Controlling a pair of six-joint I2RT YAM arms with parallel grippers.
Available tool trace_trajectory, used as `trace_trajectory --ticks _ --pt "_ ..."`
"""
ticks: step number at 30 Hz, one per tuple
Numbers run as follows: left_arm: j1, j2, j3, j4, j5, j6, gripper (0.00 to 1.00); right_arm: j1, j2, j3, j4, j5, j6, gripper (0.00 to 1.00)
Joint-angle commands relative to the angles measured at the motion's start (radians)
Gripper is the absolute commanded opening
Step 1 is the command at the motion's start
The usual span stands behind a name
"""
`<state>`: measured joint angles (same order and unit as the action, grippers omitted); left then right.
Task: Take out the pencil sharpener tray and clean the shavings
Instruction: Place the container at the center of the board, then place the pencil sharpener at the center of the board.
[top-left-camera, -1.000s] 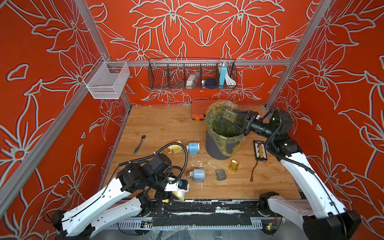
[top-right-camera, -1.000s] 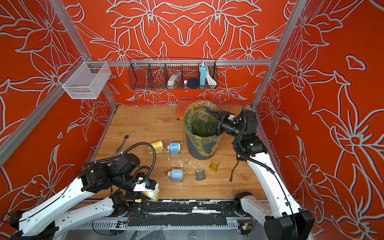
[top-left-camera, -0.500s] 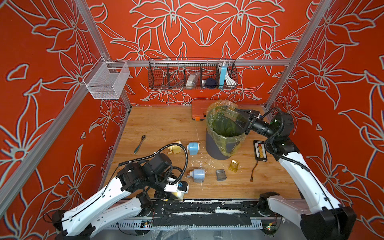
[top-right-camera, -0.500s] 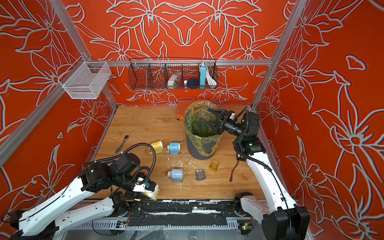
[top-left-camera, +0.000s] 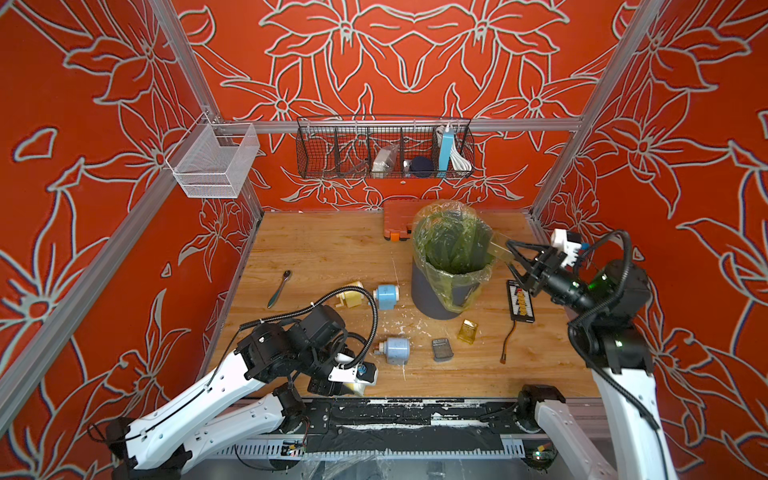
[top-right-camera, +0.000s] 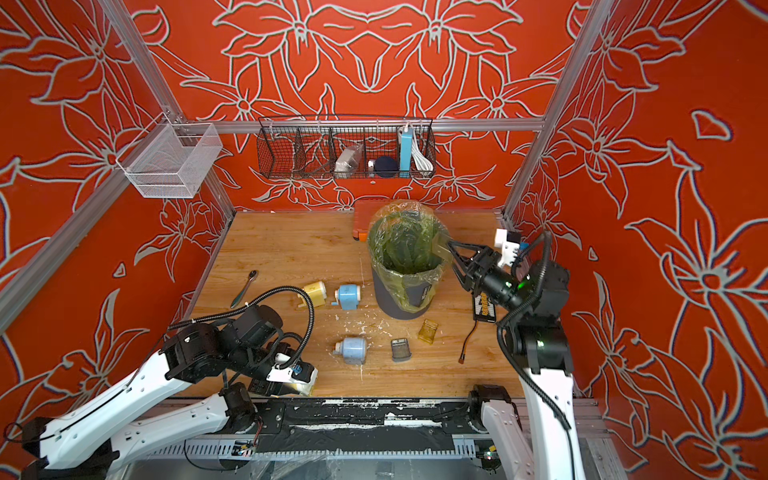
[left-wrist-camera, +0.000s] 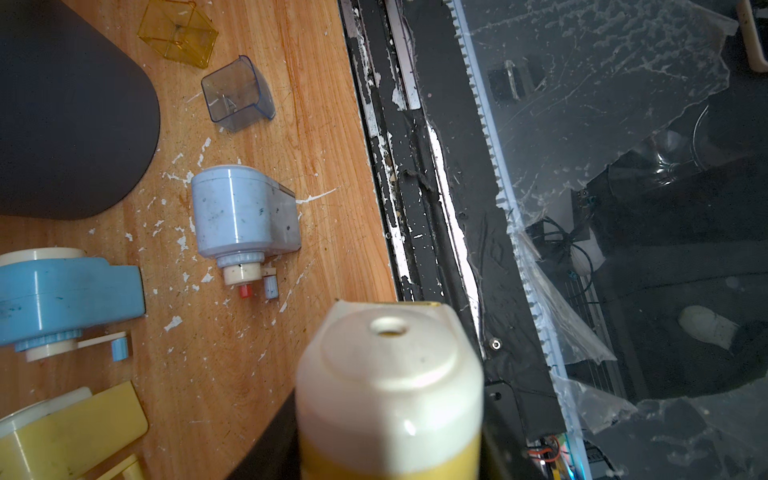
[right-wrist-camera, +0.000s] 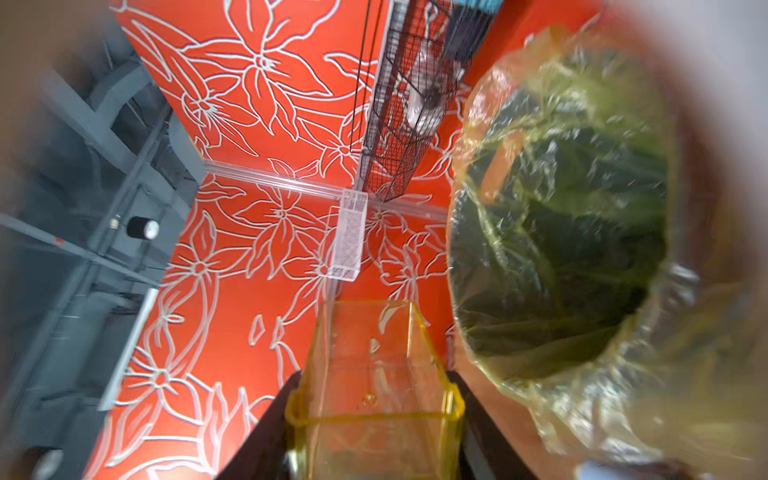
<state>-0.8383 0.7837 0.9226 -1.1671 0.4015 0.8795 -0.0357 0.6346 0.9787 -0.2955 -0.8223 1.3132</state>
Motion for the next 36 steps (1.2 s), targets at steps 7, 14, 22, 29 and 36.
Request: trace_trajectory --ticks 7,14,22,29,36 --pt "0.143 0.068 -0.002 0.019 0.019 0.1 0.0 -0.001 -0.162 0.1 -0.685 0.44 -0.603 0.0" --pt "0.228 0.195 -0.026 0.102 0.029 0.103 0.0 0.0 -0.278 -0.197 -0.805 0.56 -0.6 0.0" --pt "0.273 0.345 -0.05 0.187 -0.006 0.104 0.0 0.018 -0.236 -0.455 -0.627 0.584 -0.57 0.0" --pt "0.307 0.407 -0.039 0.195 -0.022 0.094 0.0 0.269 -0.205 -0.483 -0.53 0.959 -0.48 0.0" --pt "0.325 0.422 -0.053 0.216 -0.032 0.079 0.0 0.654 -0.051 -0.575 -0.35 1.401 -0.289 0.0"
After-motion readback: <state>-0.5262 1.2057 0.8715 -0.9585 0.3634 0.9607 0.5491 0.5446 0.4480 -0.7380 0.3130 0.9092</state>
